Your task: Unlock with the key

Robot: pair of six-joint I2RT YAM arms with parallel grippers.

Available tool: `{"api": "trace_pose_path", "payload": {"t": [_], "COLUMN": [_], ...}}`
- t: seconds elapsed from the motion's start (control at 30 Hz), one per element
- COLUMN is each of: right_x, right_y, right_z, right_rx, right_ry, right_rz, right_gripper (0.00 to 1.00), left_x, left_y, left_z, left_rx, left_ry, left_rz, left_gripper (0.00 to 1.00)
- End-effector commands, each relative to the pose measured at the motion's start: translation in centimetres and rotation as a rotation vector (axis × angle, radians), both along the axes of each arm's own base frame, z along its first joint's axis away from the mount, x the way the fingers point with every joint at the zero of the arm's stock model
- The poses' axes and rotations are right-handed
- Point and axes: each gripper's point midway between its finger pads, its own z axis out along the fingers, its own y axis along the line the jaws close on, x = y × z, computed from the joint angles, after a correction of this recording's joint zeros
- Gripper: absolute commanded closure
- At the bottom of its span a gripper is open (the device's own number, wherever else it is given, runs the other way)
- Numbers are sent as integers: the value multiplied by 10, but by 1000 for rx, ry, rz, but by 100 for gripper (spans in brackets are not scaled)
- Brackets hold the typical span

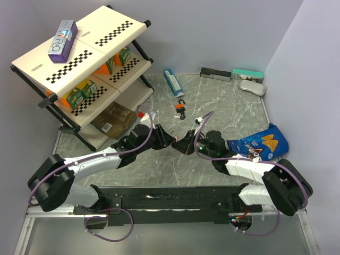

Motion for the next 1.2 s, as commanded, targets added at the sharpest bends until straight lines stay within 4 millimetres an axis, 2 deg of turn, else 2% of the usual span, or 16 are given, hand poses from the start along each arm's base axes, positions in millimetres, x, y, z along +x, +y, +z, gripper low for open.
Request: {"api": "trace_pose_path", "payload": {"t": [0.0,0.27,0.43,0.5,0.53,0.57,0.6,0.67,0.7,0.73,0.8,0.9,0.97,1.17], "right_x": [16,13,14,14,16,15,15,14,15,14,11,9,6,5], "right_y": [-6,-12,-16,-18,-19,-20,-21,-23,-24,-24,-22,-21,-21,-19], "right_z": [56,71,71,69,68,66,65,63,64,67,67,69,69,71], "right_rx": [199,260,235,208,197,173,162,130,122,113,99,86,88,81], "right_ry": [-106,-121,-149,-166,-174,-181,-189,-204,-214,-234,-242,-259,-263,-273], "right_rz": [-31,-13,-25,-29,-39,-39,-42,-49,-54,-56,-46,-41,-35,-30], "right_gripper": [100,100,100,100,100,100,100,100,100,100,100,100,100,100], "left_x": [-35,-52,-47,-41,-35,-32,-27,-17,-13,-7,1,10,22,34], "left_y": [-19,-23,-18,-15,-11,-10,-10,-9,-8,-5,-9,-12,-9,-21], "left_z": [47,65,66,69,65,65,71,71,70,61,62,65,66,49], "left_rx": [-170,-235,-229,-223,-195,-182,-178,-143,-126,-87,-73,-76,-59,37], "left_ry": [-88,-158,-158,-156,-143,-150,-159,-156,-149,-124,-119,-106,-112,-82], "left_rz": [-202,-305,-264,-225,-184,-171,-153,-110,-91,-55,-37,-6,50,28], "left_gripper": [99,99,97,86,73,66,51,41,31,26,17,13,12,13]}}
